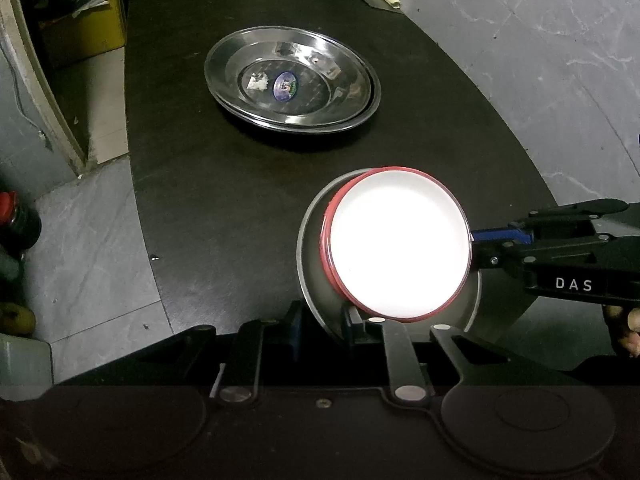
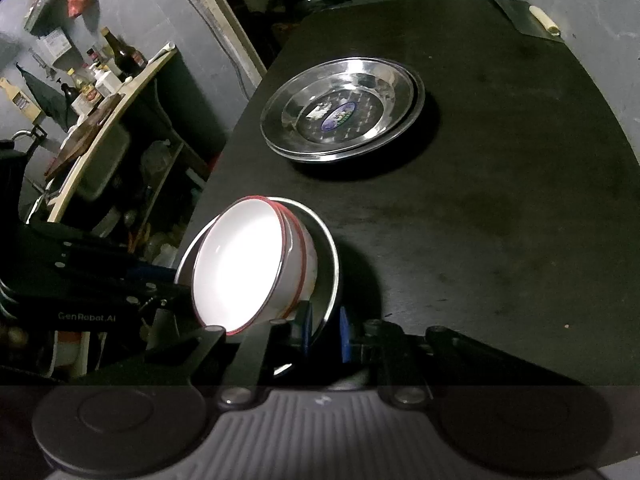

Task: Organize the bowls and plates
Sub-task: 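Carry the stacked steel bowl with the right tool over the steel basin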

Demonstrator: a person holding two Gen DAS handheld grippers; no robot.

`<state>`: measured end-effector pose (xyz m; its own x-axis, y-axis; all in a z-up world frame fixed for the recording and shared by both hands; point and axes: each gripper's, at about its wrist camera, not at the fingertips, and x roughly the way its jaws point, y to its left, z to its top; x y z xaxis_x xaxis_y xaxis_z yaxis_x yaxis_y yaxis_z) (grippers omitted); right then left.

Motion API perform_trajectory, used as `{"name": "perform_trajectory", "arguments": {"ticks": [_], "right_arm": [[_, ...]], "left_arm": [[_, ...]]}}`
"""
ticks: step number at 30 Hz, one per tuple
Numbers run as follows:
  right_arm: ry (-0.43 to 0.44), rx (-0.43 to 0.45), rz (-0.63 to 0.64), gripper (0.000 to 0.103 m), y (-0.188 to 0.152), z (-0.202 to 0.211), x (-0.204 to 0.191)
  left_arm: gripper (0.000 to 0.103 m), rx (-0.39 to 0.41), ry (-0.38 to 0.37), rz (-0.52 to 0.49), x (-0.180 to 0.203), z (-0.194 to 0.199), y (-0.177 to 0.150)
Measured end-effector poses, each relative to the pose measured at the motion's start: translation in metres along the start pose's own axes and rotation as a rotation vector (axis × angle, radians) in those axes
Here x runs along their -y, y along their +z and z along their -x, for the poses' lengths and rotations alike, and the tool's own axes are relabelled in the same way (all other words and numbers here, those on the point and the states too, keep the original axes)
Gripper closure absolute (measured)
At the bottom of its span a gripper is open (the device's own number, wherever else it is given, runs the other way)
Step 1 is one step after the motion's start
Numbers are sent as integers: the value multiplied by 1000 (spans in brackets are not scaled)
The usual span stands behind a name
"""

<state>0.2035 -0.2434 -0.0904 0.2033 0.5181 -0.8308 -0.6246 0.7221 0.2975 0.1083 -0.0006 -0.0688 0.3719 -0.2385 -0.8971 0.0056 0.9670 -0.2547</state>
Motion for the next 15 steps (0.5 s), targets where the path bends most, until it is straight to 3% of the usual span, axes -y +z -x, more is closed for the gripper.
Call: {"name": "perform_trajectory", "arguments": {"ticks": [15], "right_arm": [[-8,87,-94,88,6,17,19]], "left_arm": [[84,45,-57,41,3,1,27]]}}
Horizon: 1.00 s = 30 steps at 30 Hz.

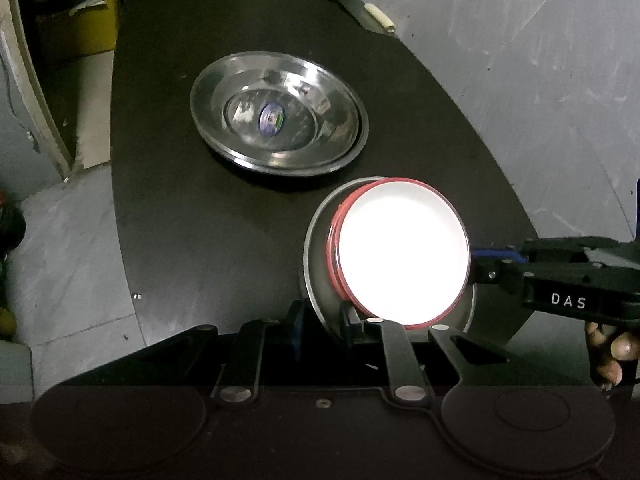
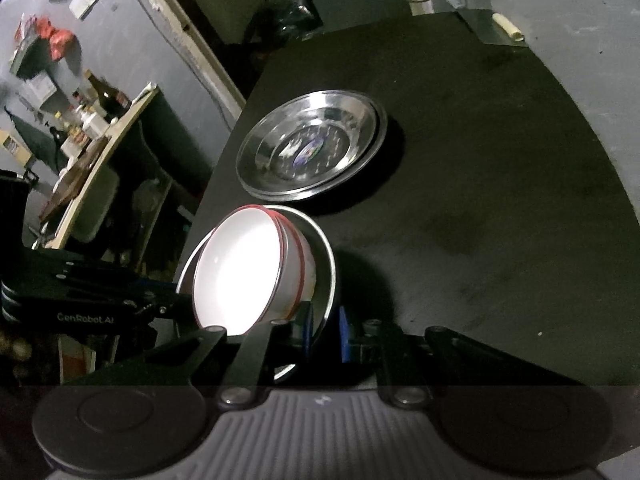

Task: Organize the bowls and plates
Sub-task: 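Carry the stacked steel bowl with the right tool over the steel basin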

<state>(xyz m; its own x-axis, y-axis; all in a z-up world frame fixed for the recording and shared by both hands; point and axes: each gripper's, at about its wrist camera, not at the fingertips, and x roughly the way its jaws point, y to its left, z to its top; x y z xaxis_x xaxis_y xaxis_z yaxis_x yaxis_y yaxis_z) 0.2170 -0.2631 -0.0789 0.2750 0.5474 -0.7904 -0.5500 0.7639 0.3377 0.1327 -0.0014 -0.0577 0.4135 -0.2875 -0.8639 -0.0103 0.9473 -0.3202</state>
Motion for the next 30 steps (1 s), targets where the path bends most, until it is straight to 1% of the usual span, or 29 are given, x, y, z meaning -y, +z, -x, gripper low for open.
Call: {"name": "perform_trajectory", "arguments": {"ticks": [11,21,30], "right_arm": [[14,53,-41,88,21,5,12],[16,66,0,87,54,-1,18],[46,68,36,87,83,-11,21]], "left_arm": [[86,62,-5,-8,4,2,30],[87,114,1,18,-1,-1,56],[87,136,36,43,-7,1,77]]}}
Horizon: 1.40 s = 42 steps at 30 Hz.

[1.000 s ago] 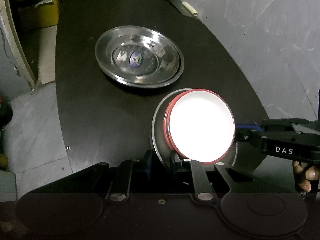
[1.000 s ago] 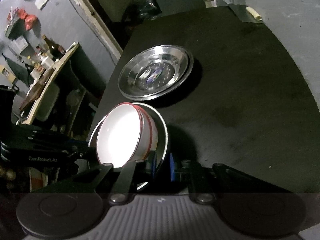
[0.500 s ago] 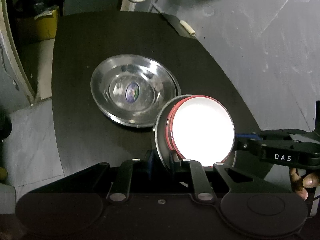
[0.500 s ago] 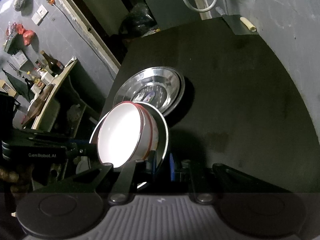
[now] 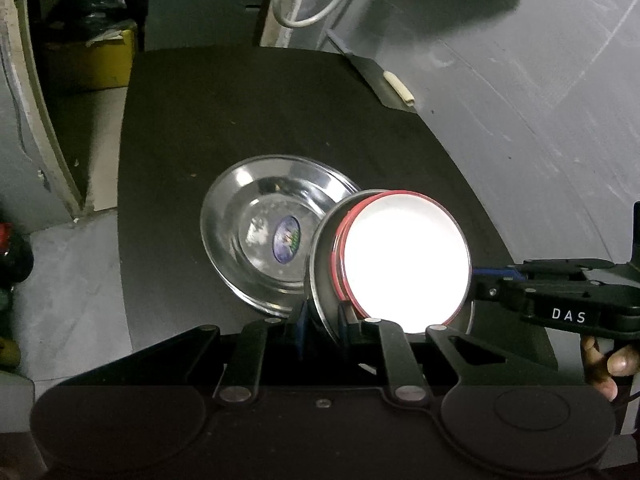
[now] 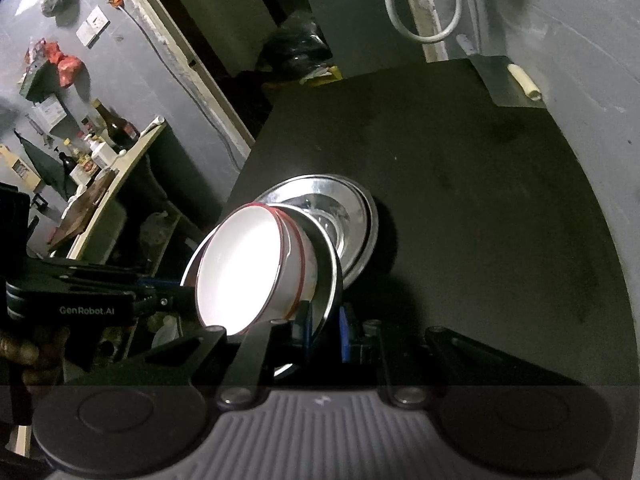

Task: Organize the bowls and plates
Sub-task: 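Carry the stacked steel bowl with the right tool over the steel basin, then lower the stacked steel bowl into the steel basin with the right tool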

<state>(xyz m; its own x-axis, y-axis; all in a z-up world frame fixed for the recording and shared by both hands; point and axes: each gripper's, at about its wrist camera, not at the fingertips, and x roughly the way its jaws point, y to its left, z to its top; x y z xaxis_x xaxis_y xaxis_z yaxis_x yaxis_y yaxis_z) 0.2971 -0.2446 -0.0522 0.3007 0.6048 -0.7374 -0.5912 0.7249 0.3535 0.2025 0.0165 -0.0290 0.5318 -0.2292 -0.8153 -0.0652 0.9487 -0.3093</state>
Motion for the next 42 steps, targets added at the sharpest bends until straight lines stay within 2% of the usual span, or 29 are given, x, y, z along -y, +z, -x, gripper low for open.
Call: {"name": "perform_trajectory", "arguments": {"ticks": [20,42], "right_arm": [[48,-43,54,87,60,-60,1],[45,-74,53,87,67,-84,-5]], "left_arm": [[87,1,77,44,-36,-25,47],[87,-14,94,85,-52,-38,52]]}}
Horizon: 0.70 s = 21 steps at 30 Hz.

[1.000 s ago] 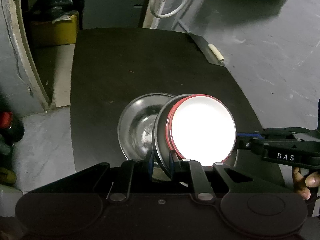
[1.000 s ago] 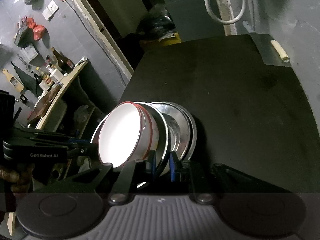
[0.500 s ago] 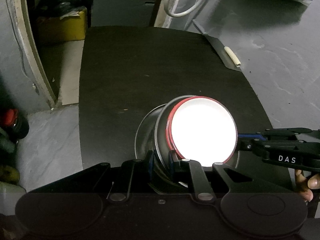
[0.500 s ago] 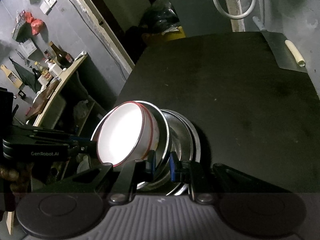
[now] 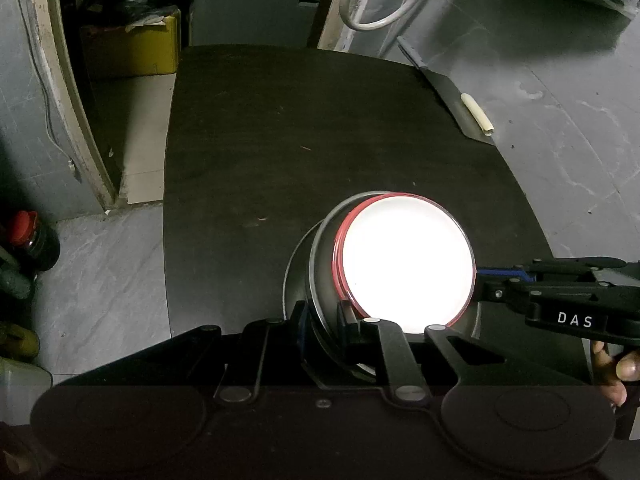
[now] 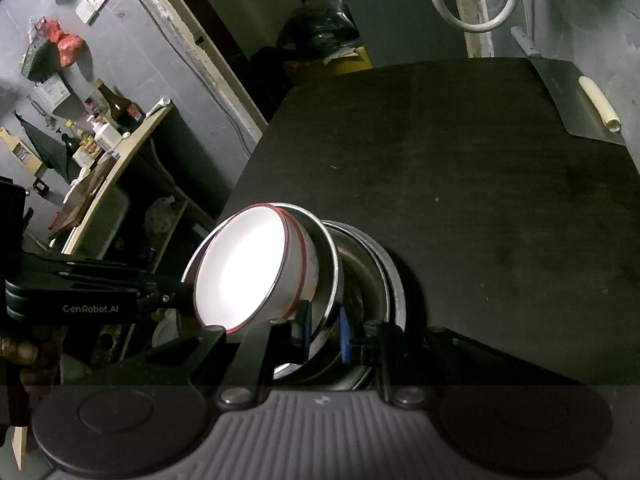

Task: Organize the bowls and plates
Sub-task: 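Lower the stacked steel bowl into the steel basin with the right tool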

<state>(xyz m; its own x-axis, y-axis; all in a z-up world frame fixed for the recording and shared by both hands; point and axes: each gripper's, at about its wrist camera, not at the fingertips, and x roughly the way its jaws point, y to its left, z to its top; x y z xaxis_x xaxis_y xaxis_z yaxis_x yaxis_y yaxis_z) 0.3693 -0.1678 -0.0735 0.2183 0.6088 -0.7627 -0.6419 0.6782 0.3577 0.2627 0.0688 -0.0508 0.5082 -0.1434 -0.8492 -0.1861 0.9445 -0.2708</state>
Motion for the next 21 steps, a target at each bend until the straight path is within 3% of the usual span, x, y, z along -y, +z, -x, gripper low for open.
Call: {"name": "perform_trajectory", "arguments": {"ticks": [21], "right_arm": [[-5,-10,-18,87,-2,-6,-2]], "left_arm": [[88,-21,12,7,0,-8,1]]}}
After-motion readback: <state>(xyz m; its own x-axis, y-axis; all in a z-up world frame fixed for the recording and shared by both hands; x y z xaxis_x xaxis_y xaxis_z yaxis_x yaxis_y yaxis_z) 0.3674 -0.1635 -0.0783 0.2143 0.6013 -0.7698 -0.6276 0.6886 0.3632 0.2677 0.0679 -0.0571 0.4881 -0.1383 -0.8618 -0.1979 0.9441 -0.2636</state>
